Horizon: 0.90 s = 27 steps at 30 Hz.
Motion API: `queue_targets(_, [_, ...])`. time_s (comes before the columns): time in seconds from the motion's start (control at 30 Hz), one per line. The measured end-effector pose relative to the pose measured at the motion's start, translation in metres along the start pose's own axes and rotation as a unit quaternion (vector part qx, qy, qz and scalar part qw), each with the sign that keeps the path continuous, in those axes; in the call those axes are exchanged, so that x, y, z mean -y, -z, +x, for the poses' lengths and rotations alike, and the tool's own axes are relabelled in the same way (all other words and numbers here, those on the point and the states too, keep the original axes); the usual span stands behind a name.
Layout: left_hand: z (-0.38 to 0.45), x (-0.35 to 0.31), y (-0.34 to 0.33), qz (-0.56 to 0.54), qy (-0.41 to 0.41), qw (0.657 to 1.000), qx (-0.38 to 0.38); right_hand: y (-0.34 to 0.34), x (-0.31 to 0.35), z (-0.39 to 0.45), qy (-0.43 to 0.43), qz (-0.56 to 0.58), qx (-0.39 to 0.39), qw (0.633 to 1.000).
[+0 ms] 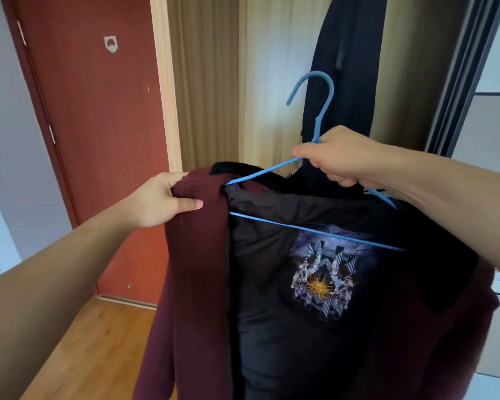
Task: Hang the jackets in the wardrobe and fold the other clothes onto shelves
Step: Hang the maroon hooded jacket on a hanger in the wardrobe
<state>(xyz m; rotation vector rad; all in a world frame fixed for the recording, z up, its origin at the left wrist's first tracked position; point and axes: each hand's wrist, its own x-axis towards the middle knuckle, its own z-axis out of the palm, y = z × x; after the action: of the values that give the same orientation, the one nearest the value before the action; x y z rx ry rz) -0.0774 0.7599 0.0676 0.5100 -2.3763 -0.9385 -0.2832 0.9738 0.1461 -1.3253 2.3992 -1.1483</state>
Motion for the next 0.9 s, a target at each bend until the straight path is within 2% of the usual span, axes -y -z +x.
queue_targets(0.1, [0.009, -0.002, -0.006, 0.042, 0.007, 0.999, -0.023, -0.001, 0.005, -0.001, -0.016, 0.018, 0.012, 1.0])
queue_targets(0.2, [0.015, -0.028, -0.033, 0.157, -0.027, 0.977, -0.142, 0.001, 0.005, 0.003, -0.047, 0.04, 0.004, 0.998])
queue_targets(0.27, [0.006, -0.057, -0.066, 0.238, -0.132, 0.932, -0.24, 0.003, 0.004, 0.009, -0.065, 0.051, 0.002, 0.997])
queue_targets(0.3, [-0.001, -0.071, -0.086, 0.239, -0.198, 0.916, -0.255, 0.003, 0.003, 0.012, -0.073, 0.055, 0.003, 0.996])
queue_targets(0.33, [-0.008, -0.084, -0.107, 0.214, -0.245, 0.917, -0.23, 0.003, 0.003, 0.016, -0.081, 0.059, 0.005, 0.995])
queue_targets(0.37, [-0.018, -0.1, -0.127, 0.167, -0.253, 0.938, -0.166, 0.004, 0.002, 0.019, -0.091, 0.064, 0.004, 0.994])
queue_targets(0.43, [-0.032, -0.126, -0.163, 0.058, -0.167, 0.984, 0.014, 0.005, 0.001, 0.026, -0.107, 0.077, -0.008, 0.991])
queue_targets(0.47, [-0.036, -0.136, -0.177, 0.018, -0.121, 0.989, 0.084, 0.006, -0.001, 0.029, -0.114, 0.085, -0.013, 0.99])
queue_targets(0.5, [-0.037, -0.142, -0.188, 0.001, -0.095, 0.988, 0.124, 0.006, -0.003, 0.031, -0.121, 0.094, -0.017, 0.988])
queue_targets(0.63, [-0.034, -0.15, -0.216, -0.08, -0.052, 0.986, 0.14, 0.008, -0.013, 0.032, -0.15, 0.113, -0.033, 0.982])
queue_targets(0.77, [-0.033, -0.143, -0.226, -0.127, -0.079, 0.978, 0.148, 0.01, -0.027, 0.031, -0.155, 0.068, -0.044, 0.985])
queue_targets(0.83, [-0.029, -0.139, -0.218, -0.199, -0.102, 0.964, 0.146, 0.013, -0.033, 0.029, -0.148, 0.057, -0.038, 0.987])
queue_targets(0.9, [-0.02, -0.14, -0.204, -0.281, -0.107, 0.947, 0.113, 0.017, -0.035, 0.028, -0.146, 0.053, -0.029, 0.987])
